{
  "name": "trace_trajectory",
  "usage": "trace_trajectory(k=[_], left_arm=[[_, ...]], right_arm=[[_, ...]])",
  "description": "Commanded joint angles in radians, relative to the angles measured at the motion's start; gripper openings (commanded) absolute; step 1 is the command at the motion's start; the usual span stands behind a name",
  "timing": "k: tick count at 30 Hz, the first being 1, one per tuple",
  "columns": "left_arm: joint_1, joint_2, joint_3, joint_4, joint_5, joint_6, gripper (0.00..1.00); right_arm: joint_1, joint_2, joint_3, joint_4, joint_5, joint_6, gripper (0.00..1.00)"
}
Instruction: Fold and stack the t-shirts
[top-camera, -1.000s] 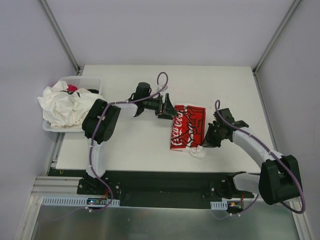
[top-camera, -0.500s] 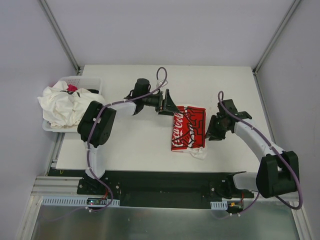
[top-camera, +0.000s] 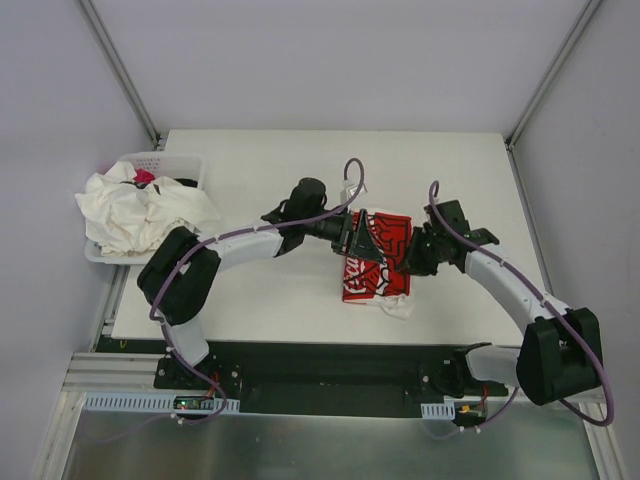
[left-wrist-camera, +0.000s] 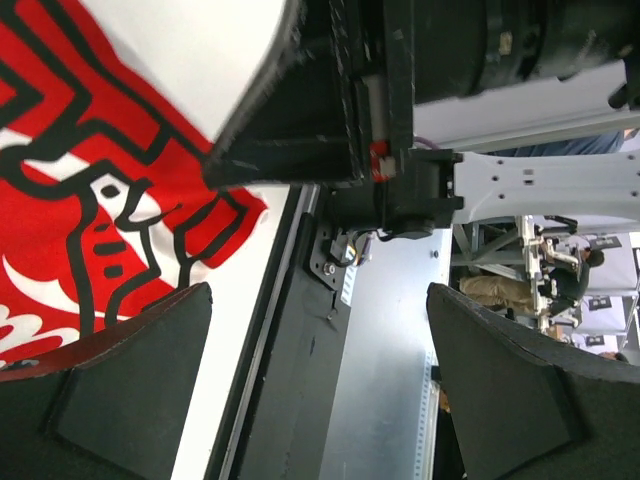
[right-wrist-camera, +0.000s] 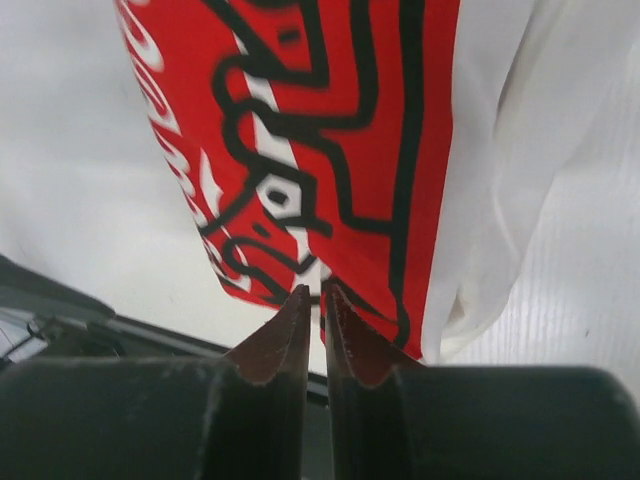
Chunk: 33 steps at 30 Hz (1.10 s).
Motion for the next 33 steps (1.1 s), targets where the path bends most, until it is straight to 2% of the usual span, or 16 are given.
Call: trace_trajectory(k=[1, 8, 18, 22, 33], left_arm=[[-0.032, 0.024, -0.02, -0.006, -0.027, 0.038, 0.87], [-0.081, 0.136, 0.013, 0.027, 0.005, 0.016, 0.87], [-0.09, 0.256, -0.018, 0.147, 0.037, -0.057, 0.87], [-0.087, 0.26, -0.075, 0.178, 0.037, -0.064, 0.87], [-0.037, 0.199, -0.197, 0.198, 0.003, -0.042, 0.87]], right_arm=[[0.029, -0.098, -0.11, 0.02, -0.047, 0.061, 0.12], [0.031, -0.137, -0.199, 0.018, -0.041, 0.063, 0.11], [0.028, -0.063, -0.221, -0.022, -0.012, 0.011, 0.11], [0.017, -0.051, -0.244, -0.086, 0.036, -0.023, 0.11], [-0.027, -0.029, -0.253, -0.112, 0.095, -0.068, 0.13]])
